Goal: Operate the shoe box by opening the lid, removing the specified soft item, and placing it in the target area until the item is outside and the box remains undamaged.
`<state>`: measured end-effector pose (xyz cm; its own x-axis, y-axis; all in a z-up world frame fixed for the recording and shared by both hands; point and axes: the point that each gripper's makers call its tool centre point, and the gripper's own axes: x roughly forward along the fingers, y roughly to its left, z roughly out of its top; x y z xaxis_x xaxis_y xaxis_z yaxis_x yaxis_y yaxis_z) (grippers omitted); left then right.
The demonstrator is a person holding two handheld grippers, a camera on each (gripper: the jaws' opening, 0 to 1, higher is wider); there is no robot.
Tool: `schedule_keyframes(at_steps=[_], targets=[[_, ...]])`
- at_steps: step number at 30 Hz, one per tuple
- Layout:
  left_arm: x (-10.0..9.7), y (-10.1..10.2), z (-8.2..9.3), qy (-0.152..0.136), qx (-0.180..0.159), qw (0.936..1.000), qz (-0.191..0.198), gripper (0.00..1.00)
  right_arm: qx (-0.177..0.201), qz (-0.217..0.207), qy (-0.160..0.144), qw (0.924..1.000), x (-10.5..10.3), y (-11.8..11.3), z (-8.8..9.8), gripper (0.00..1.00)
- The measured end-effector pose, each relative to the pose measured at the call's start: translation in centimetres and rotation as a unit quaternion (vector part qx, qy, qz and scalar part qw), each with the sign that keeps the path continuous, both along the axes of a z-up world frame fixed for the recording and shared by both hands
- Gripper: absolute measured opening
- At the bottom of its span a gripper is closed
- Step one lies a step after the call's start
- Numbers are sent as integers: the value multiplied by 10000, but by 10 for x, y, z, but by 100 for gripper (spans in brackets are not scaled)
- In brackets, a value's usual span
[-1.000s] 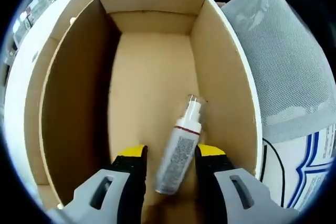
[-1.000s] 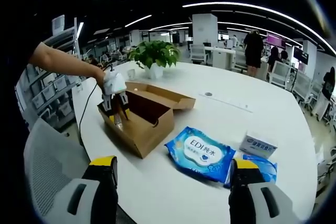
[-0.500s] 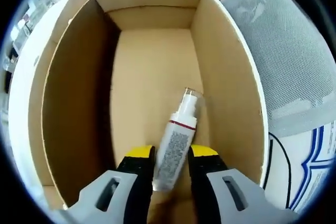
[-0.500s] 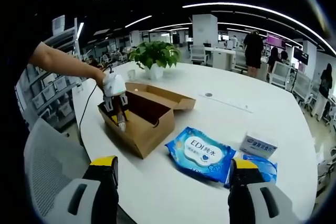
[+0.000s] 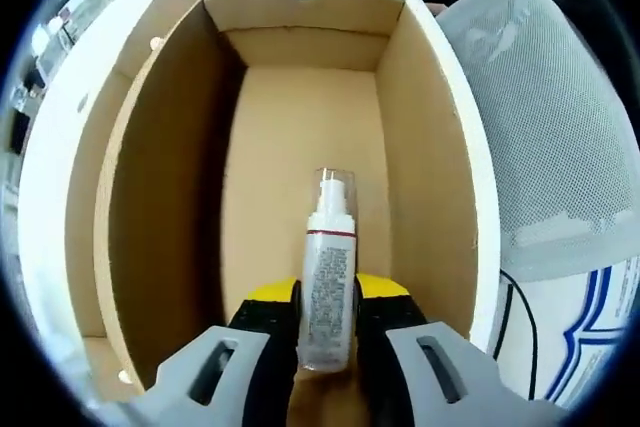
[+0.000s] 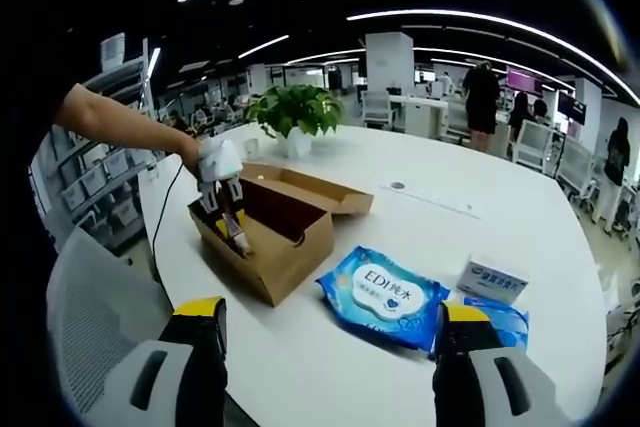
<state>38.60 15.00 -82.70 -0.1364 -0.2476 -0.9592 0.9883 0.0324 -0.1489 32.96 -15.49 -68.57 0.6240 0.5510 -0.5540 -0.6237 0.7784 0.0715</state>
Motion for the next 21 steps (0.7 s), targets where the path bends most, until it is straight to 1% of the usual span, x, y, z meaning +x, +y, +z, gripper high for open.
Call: schedule_keyframes(at_steps=[3, 7, 15, 21], targets=[[0, 1, 4, -13, 31, 10000, 79, 18, 38, 10, -37, 10000, 0, 1, 2, 85], [0, 0, 10, -37, -16, 9997, 238, 18, 54, 36, -60, 10000, -2, 3, 3, 84], [-4, -4, 22, -144, -191, 9985, 491, 18, 113, 156, -142, 9997, -4, 10, 7, 84], [-6, -12, 36, -271, -384, 9975, 533, 19, 134, 256, -179, 9994, -6, 16, 9, 83]])
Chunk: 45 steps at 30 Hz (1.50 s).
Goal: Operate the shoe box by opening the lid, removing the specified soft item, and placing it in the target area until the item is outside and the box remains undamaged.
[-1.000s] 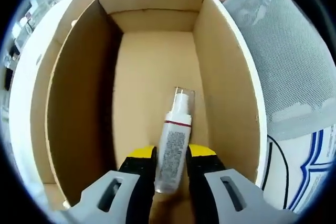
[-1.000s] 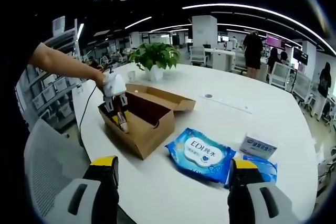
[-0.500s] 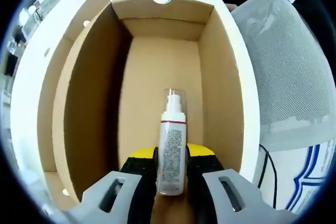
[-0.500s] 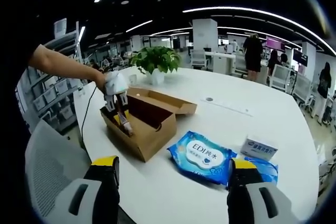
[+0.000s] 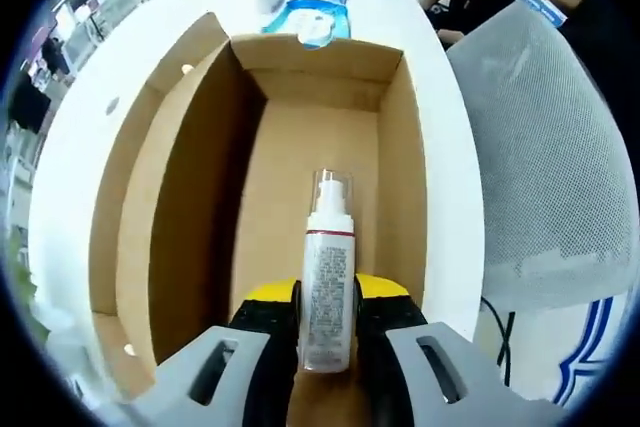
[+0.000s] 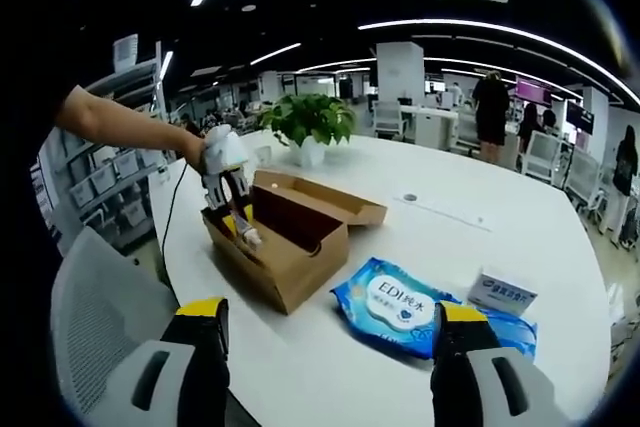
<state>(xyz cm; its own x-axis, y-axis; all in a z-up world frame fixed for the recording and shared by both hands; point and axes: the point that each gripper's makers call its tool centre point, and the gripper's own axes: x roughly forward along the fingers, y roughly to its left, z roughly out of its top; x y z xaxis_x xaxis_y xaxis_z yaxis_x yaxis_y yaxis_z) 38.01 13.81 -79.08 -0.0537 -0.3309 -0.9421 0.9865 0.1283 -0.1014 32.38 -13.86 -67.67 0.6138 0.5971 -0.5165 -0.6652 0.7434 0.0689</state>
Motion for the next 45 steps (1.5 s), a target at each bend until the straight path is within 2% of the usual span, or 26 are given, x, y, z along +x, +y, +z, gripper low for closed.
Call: schedule_keyframes(at_steps=[7, 13, 25, 32, 45], targets=[[-1, -13, 17, -169, -264, 9995, 0, 19, 13, 152, -32, 9999, -4, 7, 1, 80], [-6, -22, 26, -196, -405, 9990, -54, 19, -1, 296, -131, 9995, -8, 14, 1, 76], [-20, -47, 45, -281, -753, 9962, -344, 19, 12, 623, -334, 9975, -12, 30, 5, 67], [-27, -61, 51, -287, -886, 9943, -521, 19, 21, 715, -393, 9967, -13, 37, 7, 63], [-41, -90, 65, -195, -1245, 9889, -793, 19, 74, 971, -471, 9941, -21, 47, 8, 50]])
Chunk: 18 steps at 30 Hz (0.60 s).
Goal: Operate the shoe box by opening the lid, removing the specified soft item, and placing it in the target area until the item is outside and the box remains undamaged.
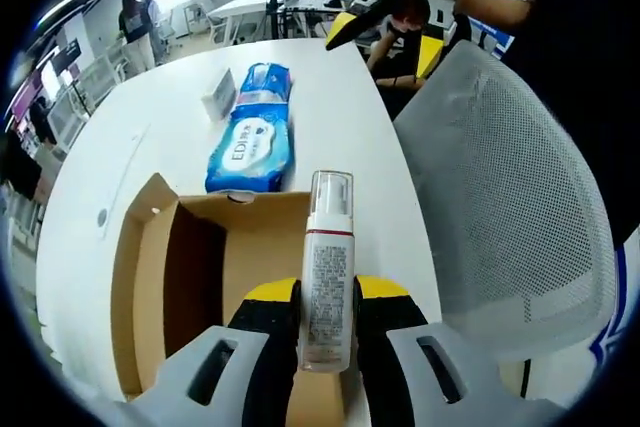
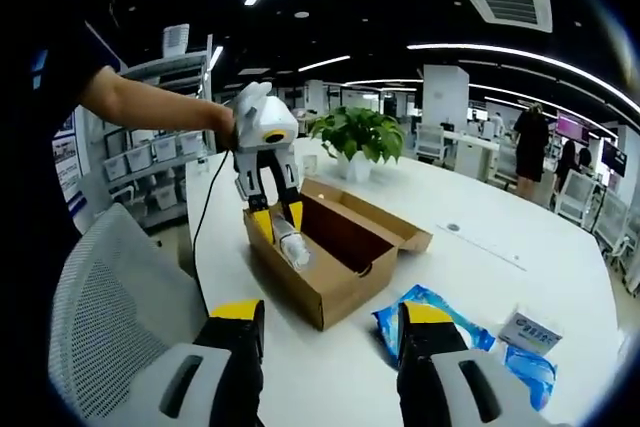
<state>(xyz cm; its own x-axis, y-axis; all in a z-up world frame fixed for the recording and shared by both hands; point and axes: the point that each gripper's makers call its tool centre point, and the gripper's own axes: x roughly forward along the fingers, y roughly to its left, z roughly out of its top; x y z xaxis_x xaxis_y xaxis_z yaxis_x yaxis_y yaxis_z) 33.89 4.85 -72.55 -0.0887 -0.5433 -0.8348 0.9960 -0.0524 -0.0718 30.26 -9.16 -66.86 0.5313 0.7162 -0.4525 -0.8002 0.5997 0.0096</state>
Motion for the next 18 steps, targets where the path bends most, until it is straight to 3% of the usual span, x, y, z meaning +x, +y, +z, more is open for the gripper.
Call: schedule_keyframes(at_steps=[18], targets=[[-27, -31, 22, 122, -387, 9983, -415, 19, 42, 296, 4, 9996, -11, 14, -1, 38]])
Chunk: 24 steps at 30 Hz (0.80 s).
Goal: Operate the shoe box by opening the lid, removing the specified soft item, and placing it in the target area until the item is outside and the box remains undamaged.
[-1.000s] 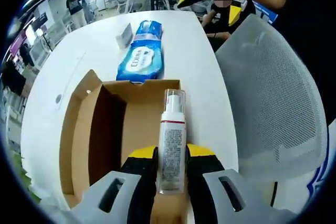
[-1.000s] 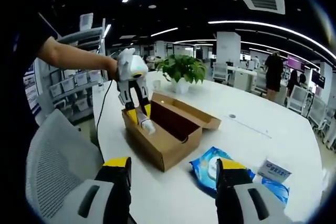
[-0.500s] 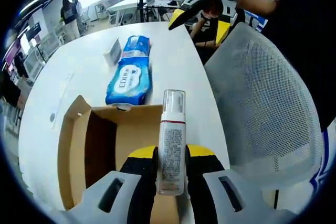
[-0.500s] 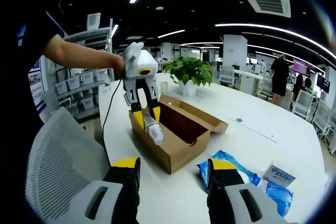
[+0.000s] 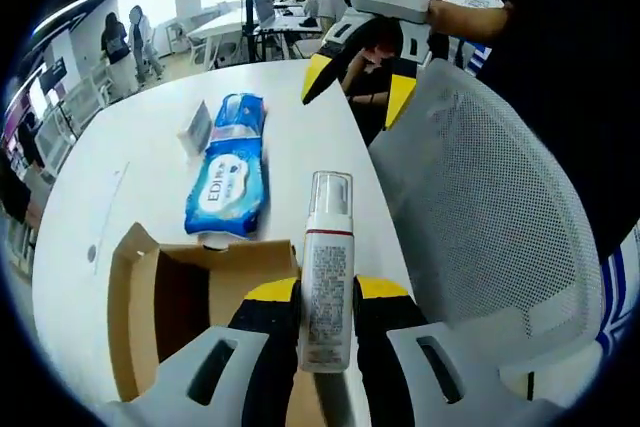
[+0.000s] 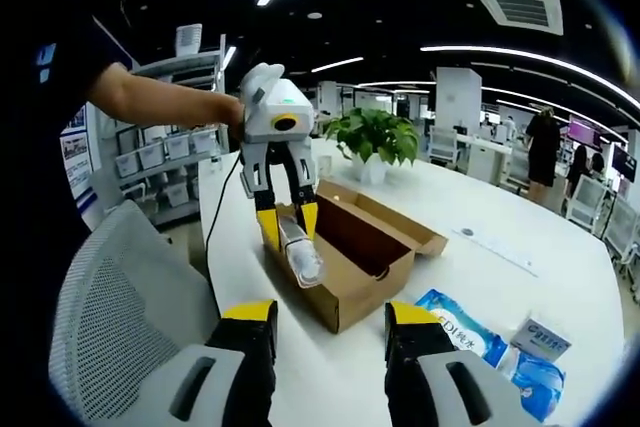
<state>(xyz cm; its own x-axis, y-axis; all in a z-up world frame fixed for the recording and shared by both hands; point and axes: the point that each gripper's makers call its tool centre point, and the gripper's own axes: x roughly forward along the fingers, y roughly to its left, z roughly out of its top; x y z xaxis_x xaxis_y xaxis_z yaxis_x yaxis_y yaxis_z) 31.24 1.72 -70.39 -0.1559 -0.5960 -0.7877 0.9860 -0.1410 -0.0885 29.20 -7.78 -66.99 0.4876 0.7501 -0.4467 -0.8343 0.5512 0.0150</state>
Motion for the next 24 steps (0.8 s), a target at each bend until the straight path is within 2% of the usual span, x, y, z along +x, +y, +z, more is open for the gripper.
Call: schedule_keyframes(at_steps=[24], targets=[[-27, -34, 18, 216, -499, 9968, -584, 19, 86, 647, -117, 9978, -15, 24, 6, 28]])
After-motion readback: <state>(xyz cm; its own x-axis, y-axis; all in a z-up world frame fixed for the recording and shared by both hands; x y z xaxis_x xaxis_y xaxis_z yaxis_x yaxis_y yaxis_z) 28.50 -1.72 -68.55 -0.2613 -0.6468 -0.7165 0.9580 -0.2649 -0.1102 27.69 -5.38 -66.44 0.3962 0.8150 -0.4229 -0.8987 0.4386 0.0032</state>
